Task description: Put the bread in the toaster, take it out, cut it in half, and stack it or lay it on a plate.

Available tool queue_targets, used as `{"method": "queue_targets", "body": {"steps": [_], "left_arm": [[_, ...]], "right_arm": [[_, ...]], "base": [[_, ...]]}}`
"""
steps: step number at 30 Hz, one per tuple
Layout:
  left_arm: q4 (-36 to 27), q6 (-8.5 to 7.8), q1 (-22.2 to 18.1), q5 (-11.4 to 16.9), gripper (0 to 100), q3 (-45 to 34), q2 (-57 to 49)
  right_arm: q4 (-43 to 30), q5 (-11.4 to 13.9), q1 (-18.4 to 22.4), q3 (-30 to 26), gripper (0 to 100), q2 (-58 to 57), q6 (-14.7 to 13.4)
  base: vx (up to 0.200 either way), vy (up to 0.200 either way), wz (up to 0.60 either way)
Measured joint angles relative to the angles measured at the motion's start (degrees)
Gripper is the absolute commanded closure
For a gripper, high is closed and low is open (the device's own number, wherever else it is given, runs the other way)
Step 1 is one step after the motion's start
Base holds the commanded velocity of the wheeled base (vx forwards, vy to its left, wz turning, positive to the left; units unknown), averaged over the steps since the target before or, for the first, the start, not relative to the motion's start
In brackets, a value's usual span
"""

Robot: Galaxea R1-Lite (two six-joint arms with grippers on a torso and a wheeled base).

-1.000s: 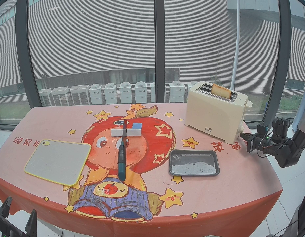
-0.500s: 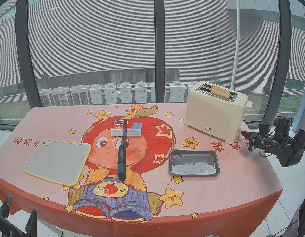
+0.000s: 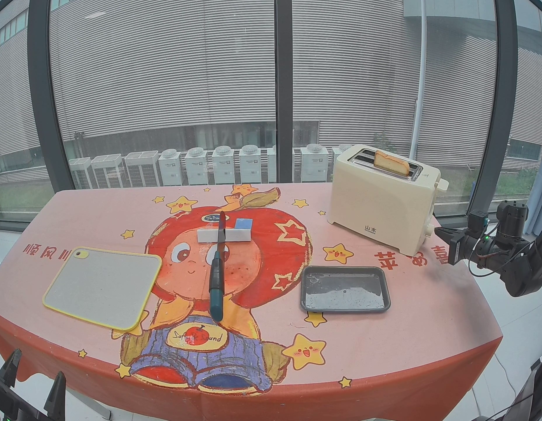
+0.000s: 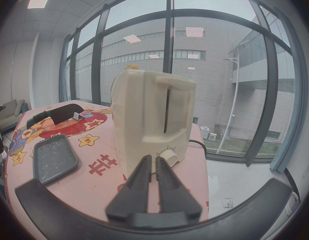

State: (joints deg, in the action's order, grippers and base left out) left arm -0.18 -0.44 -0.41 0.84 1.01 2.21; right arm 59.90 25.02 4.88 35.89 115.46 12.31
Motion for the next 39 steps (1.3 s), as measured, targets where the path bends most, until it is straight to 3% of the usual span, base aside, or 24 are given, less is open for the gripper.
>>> {"method": "queue_targets", "body": {"steps": [19,27,39], "left_arm": [[0.0,0.0,0.0,0.0,0,0.0,0.0],[0.0,0.01,0.0,0.0,0,0.0,0.0],[0.0,0.01,0.0,0.0,0,0.0,0.0]], "right_arm": [[0.09,0.2,-0.67,-3.01,0,-6.94,-0.44],[0.04,0.38,-0.52,-6.75,0,-10.69,-0.49],[-3.44,2.93,0.82,-2.13,0,-13.29,-0.99]], "base": [[0.0,0.0,0.0],[0.0,0.0,0.0],[0.0,0.0,0.0]]}}
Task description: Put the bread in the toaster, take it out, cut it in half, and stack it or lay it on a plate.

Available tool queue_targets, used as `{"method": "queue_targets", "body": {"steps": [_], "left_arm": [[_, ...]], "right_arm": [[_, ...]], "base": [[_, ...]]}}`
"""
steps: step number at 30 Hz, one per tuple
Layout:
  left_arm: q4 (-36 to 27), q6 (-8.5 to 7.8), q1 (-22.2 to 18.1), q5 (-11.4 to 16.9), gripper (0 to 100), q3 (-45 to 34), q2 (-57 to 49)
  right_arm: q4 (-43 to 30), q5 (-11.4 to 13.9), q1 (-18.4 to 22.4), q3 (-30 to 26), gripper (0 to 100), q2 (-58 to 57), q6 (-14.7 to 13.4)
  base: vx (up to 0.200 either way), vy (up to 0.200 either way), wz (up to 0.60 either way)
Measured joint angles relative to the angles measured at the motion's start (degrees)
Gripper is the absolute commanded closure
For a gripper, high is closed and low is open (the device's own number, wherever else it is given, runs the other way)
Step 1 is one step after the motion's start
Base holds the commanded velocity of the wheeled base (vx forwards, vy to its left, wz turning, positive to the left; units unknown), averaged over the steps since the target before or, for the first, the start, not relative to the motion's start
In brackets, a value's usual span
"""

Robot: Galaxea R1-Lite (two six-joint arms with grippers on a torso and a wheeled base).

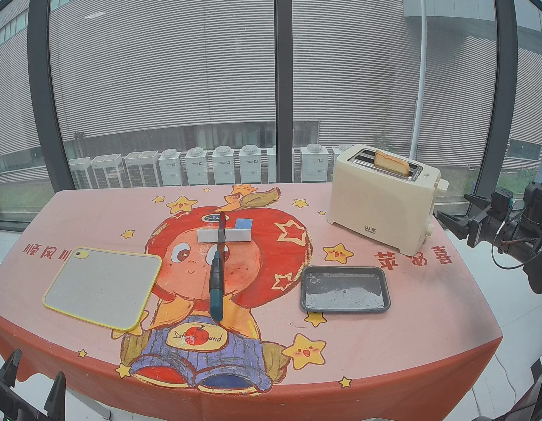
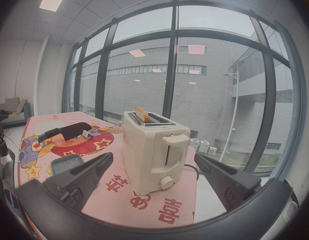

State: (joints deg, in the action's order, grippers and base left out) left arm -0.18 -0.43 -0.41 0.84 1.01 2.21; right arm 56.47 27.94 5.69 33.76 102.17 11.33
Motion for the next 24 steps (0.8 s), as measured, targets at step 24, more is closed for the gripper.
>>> {"method": "queue_targets", "body": {"steps": [24], "left_arm": [[0.0,-0.01,0.0,0.0,0,0.0,0.0]], "right_arm": [[-26.66,4.46,-3.02,15.21,0,-7.81,0.49]], "base": [[0.0,0.0,0.0]]}}
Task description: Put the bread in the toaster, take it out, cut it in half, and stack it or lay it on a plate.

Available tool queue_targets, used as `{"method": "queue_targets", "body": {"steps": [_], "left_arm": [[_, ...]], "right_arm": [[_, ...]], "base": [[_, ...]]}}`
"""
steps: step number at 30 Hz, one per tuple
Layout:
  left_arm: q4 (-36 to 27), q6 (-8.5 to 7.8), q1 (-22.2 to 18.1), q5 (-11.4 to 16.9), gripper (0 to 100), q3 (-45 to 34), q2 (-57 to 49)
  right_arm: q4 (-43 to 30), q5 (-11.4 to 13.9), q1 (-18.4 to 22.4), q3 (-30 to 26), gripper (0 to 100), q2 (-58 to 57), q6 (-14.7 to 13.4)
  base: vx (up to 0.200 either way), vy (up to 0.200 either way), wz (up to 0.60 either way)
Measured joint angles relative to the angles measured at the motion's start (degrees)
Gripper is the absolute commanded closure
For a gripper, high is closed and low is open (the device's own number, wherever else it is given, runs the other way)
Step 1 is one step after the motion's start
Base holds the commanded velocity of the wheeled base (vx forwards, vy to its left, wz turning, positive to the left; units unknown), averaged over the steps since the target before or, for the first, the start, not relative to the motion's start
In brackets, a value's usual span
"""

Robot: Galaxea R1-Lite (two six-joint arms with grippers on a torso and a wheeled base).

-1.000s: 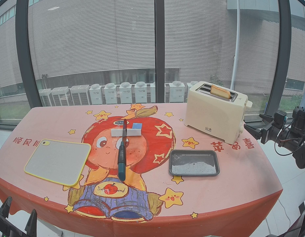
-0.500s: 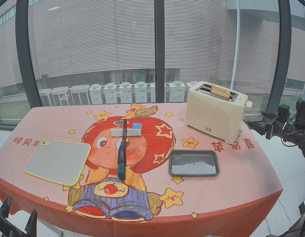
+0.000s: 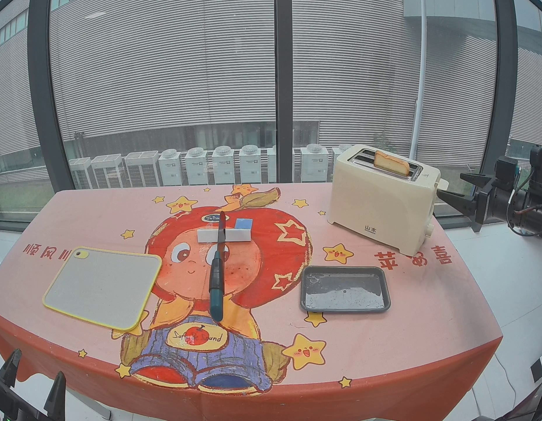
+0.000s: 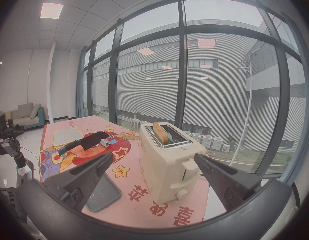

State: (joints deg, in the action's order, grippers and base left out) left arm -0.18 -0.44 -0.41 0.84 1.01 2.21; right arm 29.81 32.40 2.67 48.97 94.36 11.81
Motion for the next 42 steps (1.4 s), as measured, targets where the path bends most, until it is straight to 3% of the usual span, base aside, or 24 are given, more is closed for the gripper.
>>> {"method": "queue_targets", "body": {"steps": [6,28,42], "left_arm": [[0.0,0.0,0.0,0.0,0,0.0,0.0],[0.0,0.0,0.0,0.02,0,0.0,0.0],[0.0,0.0,0.0,0.0,0,0.0,0.0]], "right_arm": [[-2.19,0.02,-1.29,5.57,0,0.77,1.78],[-5.18,-0.38,-3.52,22.55,0,13.73,2.01],[-5.67,-1.54,-5.28,28.59,0,20.7,3.1]], "base": [[0.0,0.0,0.0],[0.0,0.0,0.0],[0.0,0.0,0.0]]}}
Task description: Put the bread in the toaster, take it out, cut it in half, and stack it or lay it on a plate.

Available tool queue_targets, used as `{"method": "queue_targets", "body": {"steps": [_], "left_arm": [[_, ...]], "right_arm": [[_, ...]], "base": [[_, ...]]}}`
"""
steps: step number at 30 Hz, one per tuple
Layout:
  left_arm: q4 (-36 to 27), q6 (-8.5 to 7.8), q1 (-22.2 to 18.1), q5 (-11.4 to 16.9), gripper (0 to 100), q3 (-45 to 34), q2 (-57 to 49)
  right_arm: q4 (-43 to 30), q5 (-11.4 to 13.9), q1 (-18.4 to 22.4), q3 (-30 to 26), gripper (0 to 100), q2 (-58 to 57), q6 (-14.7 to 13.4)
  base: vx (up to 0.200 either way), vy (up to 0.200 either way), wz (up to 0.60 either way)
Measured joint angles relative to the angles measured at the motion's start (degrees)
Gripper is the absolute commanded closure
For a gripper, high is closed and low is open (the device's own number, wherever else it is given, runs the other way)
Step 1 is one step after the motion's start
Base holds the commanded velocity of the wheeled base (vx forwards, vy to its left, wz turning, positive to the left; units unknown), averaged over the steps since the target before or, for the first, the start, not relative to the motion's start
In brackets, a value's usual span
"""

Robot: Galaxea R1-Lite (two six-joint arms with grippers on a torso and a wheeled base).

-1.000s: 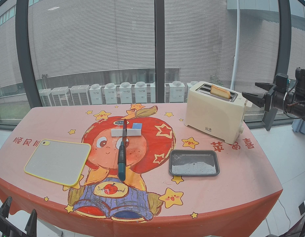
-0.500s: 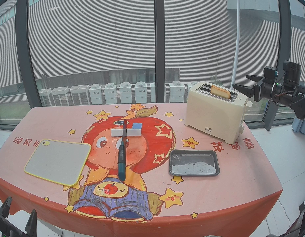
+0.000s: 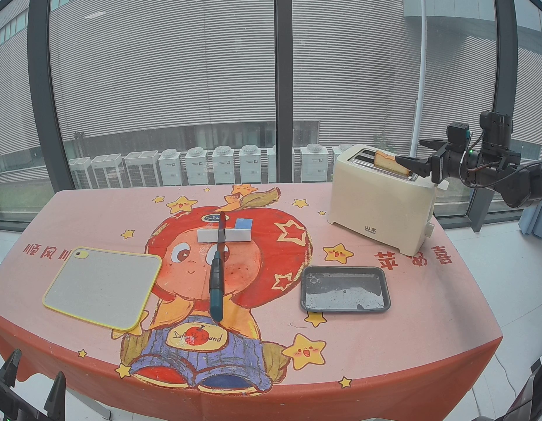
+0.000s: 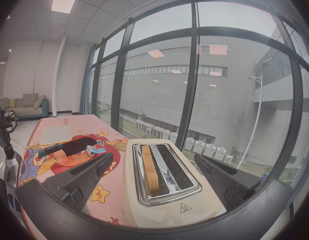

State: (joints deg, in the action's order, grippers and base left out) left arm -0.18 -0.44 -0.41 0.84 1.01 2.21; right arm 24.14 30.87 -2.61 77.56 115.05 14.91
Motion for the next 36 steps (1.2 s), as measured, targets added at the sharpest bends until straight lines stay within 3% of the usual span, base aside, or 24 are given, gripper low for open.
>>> {"method": "queue_targets", "body": {"steps": [24,36], "left_arm": [[0.0,0.01,0.0,0.0,0,0.0,0.0],[0.0,0.0,0.0,0.05,0,0.0,0.0]], "right_arm": [[-2.5,-0.51,-0.33,7.31,0,6.45,0.24],[-2.46,-0.57,-0.96,8.33,0,8.48,0.28]], "base": [[0.0,0.0,0.0],[0.0,0.0,0.0]]}}
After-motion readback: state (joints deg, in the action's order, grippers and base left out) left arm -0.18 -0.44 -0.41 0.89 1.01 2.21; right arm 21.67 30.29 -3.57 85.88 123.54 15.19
